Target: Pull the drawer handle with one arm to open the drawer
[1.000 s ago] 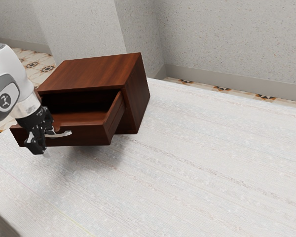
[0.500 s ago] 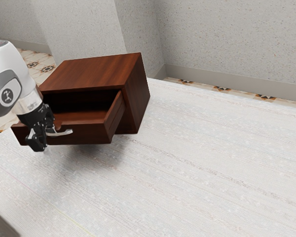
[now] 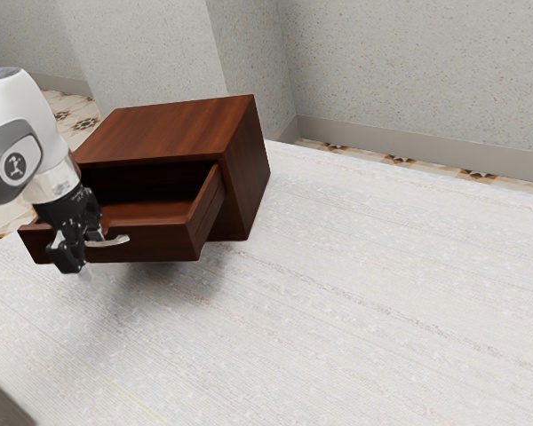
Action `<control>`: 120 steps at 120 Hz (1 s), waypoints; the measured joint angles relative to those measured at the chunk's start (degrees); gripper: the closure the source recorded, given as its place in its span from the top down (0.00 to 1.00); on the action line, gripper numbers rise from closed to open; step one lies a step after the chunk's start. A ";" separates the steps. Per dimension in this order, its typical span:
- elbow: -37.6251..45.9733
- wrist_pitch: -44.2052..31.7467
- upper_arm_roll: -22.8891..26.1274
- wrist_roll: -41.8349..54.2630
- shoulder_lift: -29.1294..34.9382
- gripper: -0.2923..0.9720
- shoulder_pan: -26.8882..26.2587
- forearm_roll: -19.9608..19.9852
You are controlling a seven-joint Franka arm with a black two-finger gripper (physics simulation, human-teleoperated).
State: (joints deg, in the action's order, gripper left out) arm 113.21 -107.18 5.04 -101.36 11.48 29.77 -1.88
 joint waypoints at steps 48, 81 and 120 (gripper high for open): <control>-1.30 2.19 -0.11 -0.02 0.17 0.60 -0.81 -0.14; -2.23 3.35 -0.12 -0.11 0.34 0.61 -0.91 -0.13; -3.99 6.28 -0.13 -0.32 0.50 0.61 -0.94 0.49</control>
State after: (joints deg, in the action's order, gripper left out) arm 109.22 -100.90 4.91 -101.68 11.98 28.82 -1.39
